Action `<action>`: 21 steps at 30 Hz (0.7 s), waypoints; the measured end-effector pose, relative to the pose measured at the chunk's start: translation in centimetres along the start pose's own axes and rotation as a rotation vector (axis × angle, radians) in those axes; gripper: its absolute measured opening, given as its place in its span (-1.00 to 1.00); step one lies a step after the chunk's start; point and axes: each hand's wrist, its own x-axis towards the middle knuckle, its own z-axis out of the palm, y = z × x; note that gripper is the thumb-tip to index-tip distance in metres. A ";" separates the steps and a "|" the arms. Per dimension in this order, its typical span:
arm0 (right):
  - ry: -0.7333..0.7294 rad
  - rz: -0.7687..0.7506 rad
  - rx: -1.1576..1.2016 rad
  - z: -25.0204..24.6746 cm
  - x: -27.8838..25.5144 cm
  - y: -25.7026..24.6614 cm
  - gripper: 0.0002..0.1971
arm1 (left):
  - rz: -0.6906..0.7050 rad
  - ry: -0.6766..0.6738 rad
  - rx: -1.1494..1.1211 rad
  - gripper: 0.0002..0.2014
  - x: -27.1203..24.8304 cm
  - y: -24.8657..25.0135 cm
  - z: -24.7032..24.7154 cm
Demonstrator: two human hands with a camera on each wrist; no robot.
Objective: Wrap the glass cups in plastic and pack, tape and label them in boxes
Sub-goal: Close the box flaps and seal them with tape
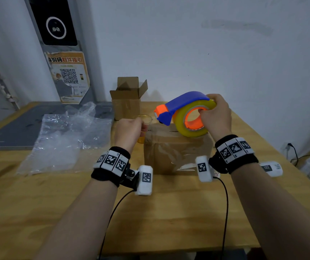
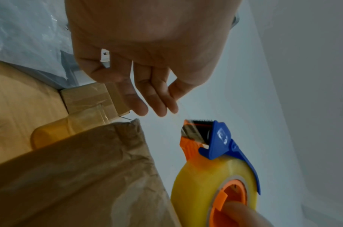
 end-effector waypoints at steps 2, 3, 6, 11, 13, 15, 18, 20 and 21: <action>0.009 0.063 0.087 0.2 -0.3 0.8 -0.74 | -0.024 -0.015 -0.004 -0.74 0.0 -0.1 0.4; 0.004 0.097 0.129 0.3 -0.6 1.1 -0.78 | -0.030 -0.015 -0.013 -0.75 0.1 -0.1 0.5; -0.034 0.146 0.188 0.4 -1.0 1.8 -0.69 | -0.054 -0.015 -0.085 -0.76 0.3 -0.3 0.6; -0.020 0.034 0.058 0.4 -0.9 1.5 -0.85 | -0.055 -0.016 -0.110 -0.78 0.9 -1.0 0.5; -0.005 -0.018 -0.015 0.3 -0.9 1.2 -0.84 | -0.038 -0.017 -0.068 -0.76 1.1 -1.4 0.2; 0.026 -0.047 -0.058 -0.2 -0.6 1.1 -0.75 | -0.023 0.016 -0.054 -0.74 1.6 -1.8 -0.5; 0.101 -0.064 -0.054 -1.3 -0.2 1.4 -0.61 | 0.001 0.063 -0.046 -0.74 2.2 -2.3 -2.0; 0.146 -0.067 -0.040 -1.7 -0.2 1.8 -0.61 | 0.010 0.058 -0.034 -0.74 2.3 -2.8 -2.3; 0.162 -0.057 -0.011 -1.7 -0.3 2.0 -0.64 | 0.009 0.049 -0.036 -0.74 2.2 -3.1 -2.2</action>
